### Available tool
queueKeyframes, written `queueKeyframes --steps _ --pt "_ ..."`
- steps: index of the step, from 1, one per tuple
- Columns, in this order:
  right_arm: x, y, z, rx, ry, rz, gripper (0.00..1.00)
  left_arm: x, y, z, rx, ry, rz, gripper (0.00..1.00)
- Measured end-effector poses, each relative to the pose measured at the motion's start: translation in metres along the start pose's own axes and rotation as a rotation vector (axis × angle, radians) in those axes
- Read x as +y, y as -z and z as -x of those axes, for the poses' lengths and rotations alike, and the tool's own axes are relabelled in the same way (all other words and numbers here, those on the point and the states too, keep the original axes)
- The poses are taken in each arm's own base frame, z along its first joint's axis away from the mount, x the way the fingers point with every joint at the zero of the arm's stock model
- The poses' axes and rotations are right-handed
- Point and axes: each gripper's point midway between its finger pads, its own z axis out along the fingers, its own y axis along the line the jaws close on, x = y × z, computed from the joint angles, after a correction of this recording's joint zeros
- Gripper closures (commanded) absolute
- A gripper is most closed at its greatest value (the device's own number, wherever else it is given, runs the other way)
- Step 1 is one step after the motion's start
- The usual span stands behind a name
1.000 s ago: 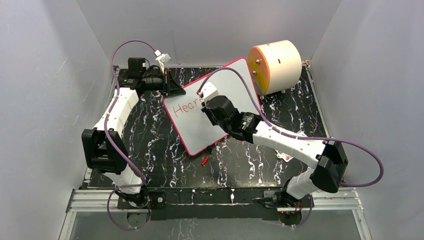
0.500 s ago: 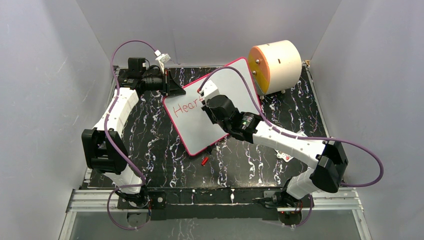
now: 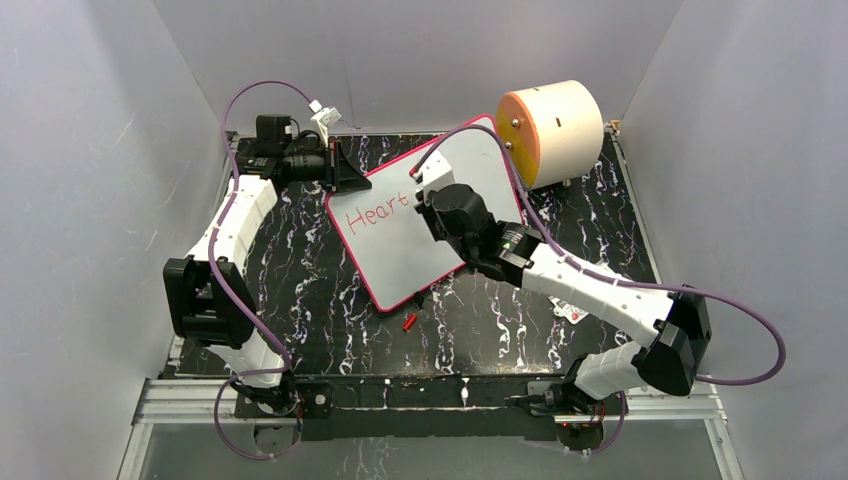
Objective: Write a sentence on the whiteboard
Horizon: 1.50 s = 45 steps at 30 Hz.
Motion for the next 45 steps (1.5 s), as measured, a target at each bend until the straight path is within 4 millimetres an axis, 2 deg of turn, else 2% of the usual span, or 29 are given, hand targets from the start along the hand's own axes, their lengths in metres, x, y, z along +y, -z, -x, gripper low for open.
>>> queueKeyframes --steps 6,12,33,45 --pt "-0.021 -0.001 -0.001 0.009 -0.018 -0.037 1.00 0.000 0.000 0.000 0.000 0.000 0.000 1.00" --pt "-0.032 -0.006 -0.007 0.028 -0.028 -0.042 1.00 0.000 0.000 0.000 0.000 0.000 0.000 1.00" --pt "-0.033 -0.015 -0.006 0.033 0.007 -0.004 1.00 0.000 0.000 0.000 0.000 0.000 0.000 1.00" --pt "-0.033 -0.022 0.012 -0.006 0.010 0.006 1.00 0.000 0.000 0.000 0.000 0.000 0.000 1.00"
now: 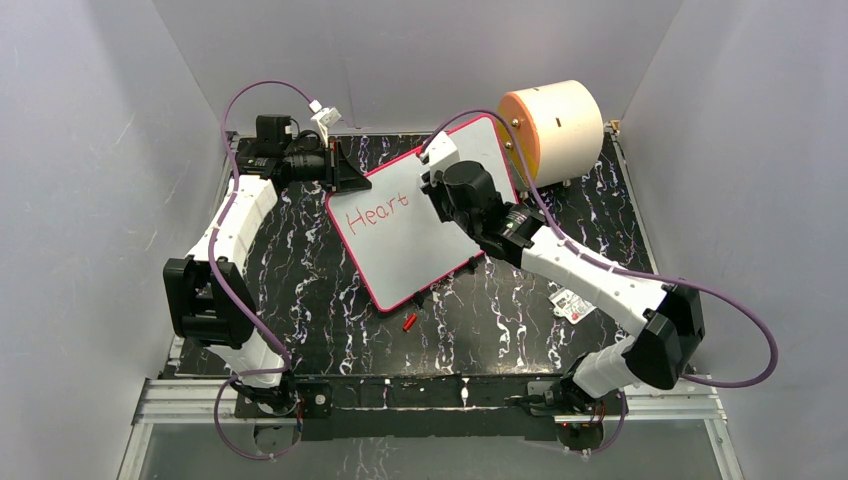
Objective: Write a sentence on the whiteboard
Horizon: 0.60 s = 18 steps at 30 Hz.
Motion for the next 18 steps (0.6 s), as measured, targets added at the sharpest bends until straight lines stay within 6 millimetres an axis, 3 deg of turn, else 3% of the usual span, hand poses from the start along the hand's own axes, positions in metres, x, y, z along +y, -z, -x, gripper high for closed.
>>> queueKeyframes --steps 8,18 --pt "0.002 -0.011 -0.009 0.029 0.009 0.001 1.00 0.000 0.000 0.000 -0.001 -0.001 0.002 1.00" --pt "0.002 -0.010 -0.013 0.049 0.007 0.007 1.00 0.000 0.000 0.000 -0.001 -0.002 0.002 1.00"
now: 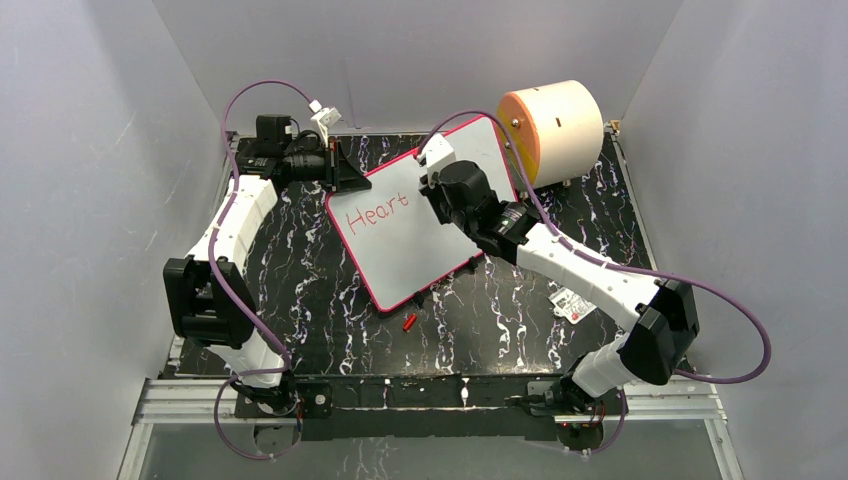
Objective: Write a sentence on the whiteboard
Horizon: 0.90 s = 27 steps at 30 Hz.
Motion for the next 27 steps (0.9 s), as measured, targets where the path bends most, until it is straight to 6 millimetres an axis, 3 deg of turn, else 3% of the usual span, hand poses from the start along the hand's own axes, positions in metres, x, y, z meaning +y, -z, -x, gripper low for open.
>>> queueKeyframes --steps 27 --pt "0.009 0.008 -0.028 0.121 -0.018 0.050 1.00 0.000 0.000 0.000 0.000 0.001 0.002 1.00"
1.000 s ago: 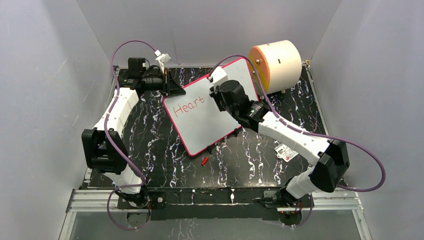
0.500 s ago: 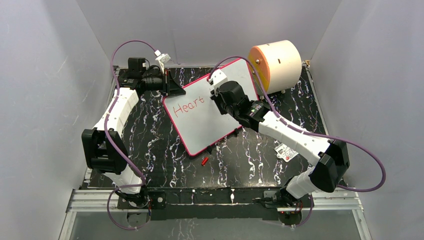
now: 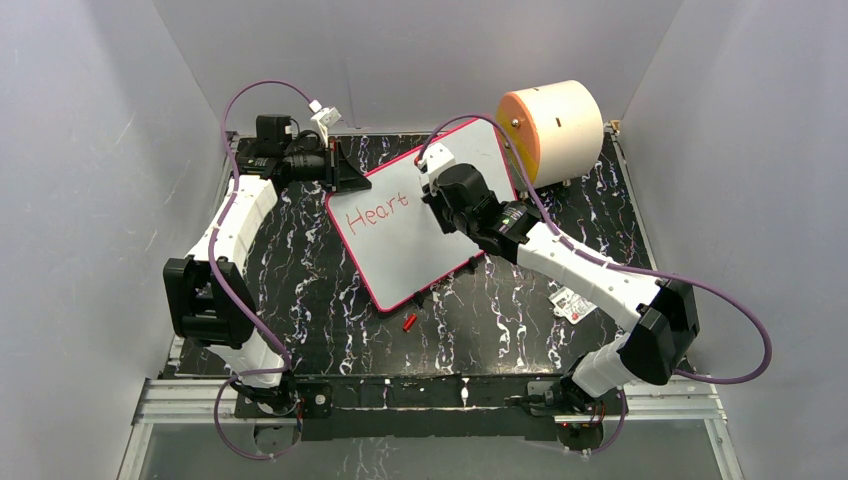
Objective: Write a sentence on the whiteboard
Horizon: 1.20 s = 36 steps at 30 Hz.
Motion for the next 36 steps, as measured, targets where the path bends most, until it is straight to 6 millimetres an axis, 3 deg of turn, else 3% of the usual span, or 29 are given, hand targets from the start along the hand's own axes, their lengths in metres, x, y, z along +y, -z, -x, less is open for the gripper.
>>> queueKeyframes --steps 13,28,36 --pt "0.000 0.001 0.000 0.000 -0.010 0.001 1.00 0.000 0.000 0.000 0.000 0.000 -0.001 1.00" --pt "-0.005 0.007 0.021 -0.093 -0.040 -0.019 1.00 -0.001 0.000 0.000 0.000 0.000 -0.003 1.00" --pt "-0.006 0.007 0.022 -0.098 -0.041 -0.026 1.00 -0.001 0.000 0.000 0.000 0.000 -0.003 1.00"
